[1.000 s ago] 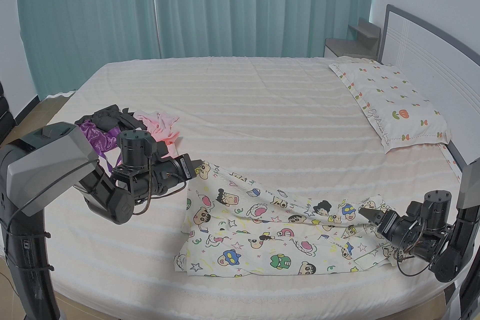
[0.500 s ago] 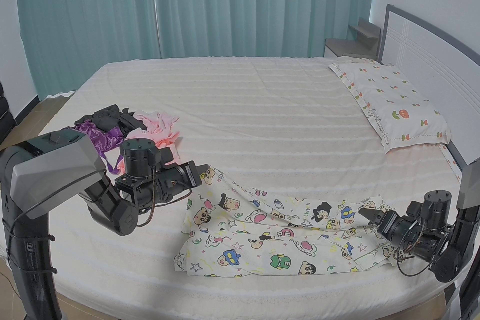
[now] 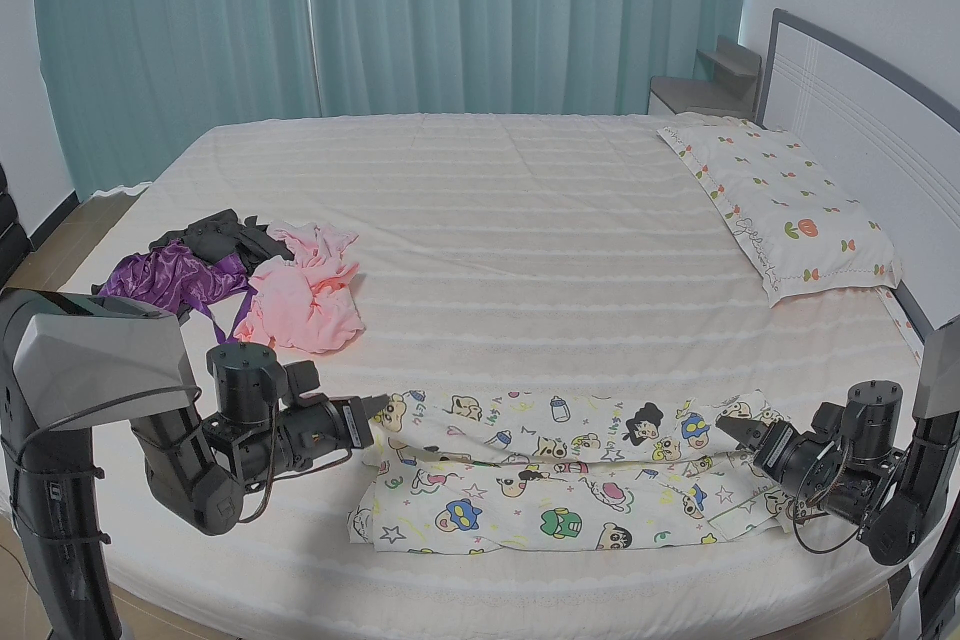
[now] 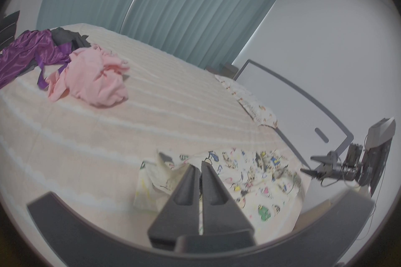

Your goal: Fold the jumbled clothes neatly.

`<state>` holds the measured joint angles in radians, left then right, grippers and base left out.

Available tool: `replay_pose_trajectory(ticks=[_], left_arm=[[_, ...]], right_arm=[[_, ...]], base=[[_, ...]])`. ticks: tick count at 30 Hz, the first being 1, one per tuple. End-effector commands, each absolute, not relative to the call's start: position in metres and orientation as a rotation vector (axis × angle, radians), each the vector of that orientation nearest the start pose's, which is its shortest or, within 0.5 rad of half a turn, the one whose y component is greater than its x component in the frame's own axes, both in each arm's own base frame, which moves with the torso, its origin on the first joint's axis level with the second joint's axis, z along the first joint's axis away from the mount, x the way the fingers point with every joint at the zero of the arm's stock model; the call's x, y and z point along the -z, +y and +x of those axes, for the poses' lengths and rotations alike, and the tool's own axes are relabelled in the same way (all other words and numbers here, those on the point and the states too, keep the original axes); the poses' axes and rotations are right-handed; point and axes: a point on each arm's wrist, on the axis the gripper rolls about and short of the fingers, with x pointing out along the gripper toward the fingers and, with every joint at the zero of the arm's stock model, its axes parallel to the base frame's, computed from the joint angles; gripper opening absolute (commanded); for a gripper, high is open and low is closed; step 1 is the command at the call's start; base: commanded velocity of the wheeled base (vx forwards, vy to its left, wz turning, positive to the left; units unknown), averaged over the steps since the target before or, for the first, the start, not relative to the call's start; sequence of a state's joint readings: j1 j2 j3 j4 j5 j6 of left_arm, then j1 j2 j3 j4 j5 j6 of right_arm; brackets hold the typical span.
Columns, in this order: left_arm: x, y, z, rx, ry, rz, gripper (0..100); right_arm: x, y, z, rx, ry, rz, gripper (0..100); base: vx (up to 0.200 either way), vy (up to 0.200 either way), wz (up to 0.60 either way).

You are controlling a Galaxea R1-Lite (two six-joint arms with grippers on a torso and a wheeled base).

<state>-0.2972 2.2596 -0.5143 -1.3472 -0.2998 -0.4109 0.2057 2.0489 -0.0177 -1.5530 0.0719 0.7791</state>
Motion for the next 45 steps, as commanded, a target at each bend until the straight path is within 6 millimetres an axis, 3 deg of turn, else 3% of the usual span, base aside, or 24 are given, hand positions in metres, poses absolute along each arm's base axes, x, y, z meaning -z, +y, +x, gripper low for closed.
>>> replay_pose_trajectory(ticks=[1,5,12,13,17,23,28,29,32,39,43,45], left_arm=[[0.029,-0.098,0.3,0.469,0.645,-0.356,0],[0.046,-0.097,0.298,0.473,0.684,-0.297,0],[0.054,-0.097,0.297,0.472,0.709,-0.286,0],[0.055,-0.096,0.296,0.469,0.714,-0.288,100],[0.054,-0.087,0.282,0.444,0.761,-0.296,100],[0.031,-0.068,0.267,0.425,0.764,-0.394,100],[0.009,-0.072,0.272,0.434,0.718,-0.535,100],[0.002,-0.083,0.281,0.447,0.694,-0.583,100],[0.007,-0.093,0.289,0.433,0.707,-0.577,100],[0.038,-0.112,0.32,0.33,0.804,-0.486,100],[0.042,-0.117,0.327,0.309,0.843,-0.403,100],[0.044,-0.128,0.332,0.279,0.864,-0.361,100]], right_arm=[[-0.03,0.046,0.211,-0.074,0.558,0.727,100],[-0.03,0.047,0.211,-0.076,0.559,0.726,100],[-0.03,0.047,0.21,-0.078,0.56,0.726,100],[-0.03,0.047,0.21,-0.078,0.56,0.726,100],[-0.029,0.047,0.21,-0.077,0.561,0.725,100],[-0.029,0.047,0.21,-0.077,0.561,0.725,100],[-0.029,0.047,0.21,-0.077,0.561,0.725,100],[-0.029,0.047,0.21,-0.077,0.561,0.725,100],[-0.03,0.047,0.21,-0.078,0.56,0.726,100],[-0.03,0.047,0.21,-0.079,0.561,0.725,100],[-0.029,0.047,0.21,-0.079,0.562,0.725,100],[-0.029,0.047,0.21,-0.079,0.562,0.725,100]], base=[[0.0,0.0,0.0],[0.0,0.0,0.0],[0.0,0.0,0.0],[0.0,0.0,0.0],[0.0,0.0,0.0],[0.0,0.0,0.0],[0.0,0.0,0.0],[0.0,0.0,0.0],[0.0,0.0,0.0],[0.0,0.0,0.0],[0.0,0.0,0.0],[0.0,0.0,0.0]])
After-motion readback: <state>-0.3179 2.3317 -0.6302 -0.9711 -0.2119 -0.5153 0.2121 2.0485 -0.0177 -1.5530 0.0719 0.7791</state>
